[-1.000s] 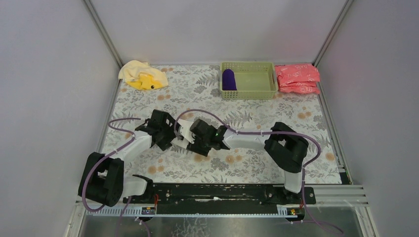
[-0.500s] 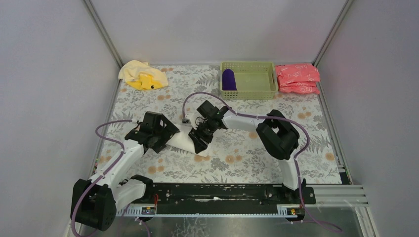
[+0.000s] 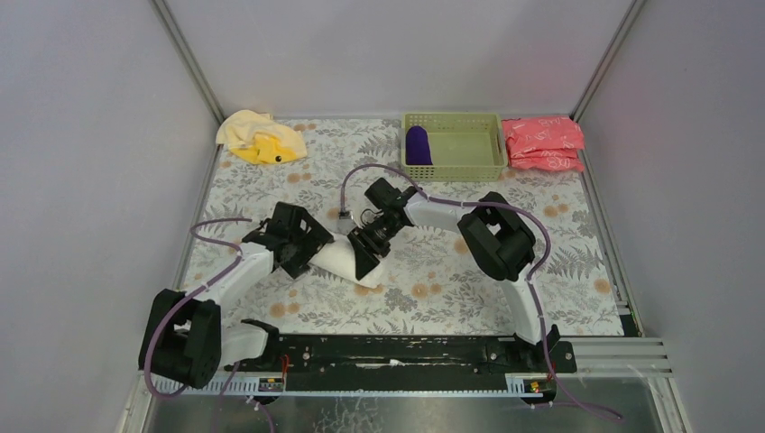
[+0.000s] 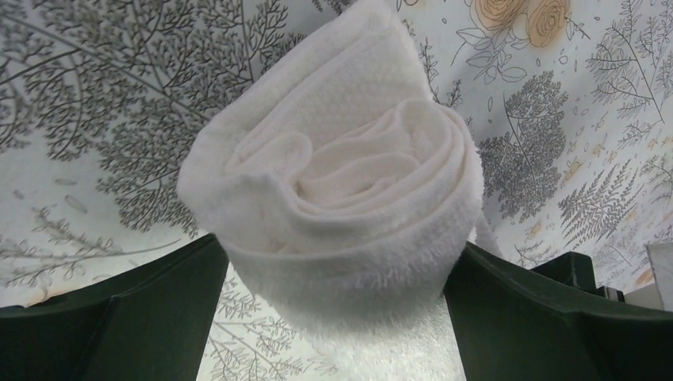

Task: Roll the towels
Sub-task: Roll the towel at the center of the board.

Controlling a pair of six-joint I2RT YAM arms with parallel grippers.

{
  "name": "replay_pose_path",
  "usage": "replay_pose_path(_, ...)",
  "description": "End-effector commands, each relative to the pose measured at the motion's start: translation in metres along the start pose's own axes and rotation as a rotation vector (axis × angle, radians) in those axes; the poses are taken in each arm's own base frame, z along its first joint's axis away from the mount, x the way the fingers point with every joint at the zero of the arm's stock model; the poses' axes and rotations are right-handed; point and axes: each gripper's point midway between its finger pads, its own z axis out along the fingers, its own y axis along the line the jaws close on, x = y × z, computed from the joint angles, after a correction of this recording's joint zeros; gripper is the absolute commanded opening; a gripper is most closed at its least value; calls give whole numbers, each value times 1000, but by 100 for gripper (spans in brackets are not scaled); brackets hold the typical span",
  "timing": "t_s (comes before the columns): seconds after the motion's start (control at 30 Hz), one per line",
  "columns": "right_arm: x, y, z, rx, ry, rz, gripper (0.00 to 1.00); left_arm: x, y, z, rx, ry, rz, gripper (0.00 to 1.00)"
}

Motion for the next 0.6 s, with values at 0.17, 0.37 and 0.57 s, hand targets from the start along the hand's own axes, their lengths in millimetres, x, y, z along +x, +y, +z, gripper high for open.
replay_pose_path(0.17,36,-16,-5,187,83,111,61,12,40,32,-146,32,23,93)
replay_pose_path(0.37,5,-8,-59,452,-90,-71,81,21,42,38,-158,61,62,79)
replay_pose_path(0.57,-22,12,-108,808,-251,-323,95,36,34,46,-158,103,132,77)
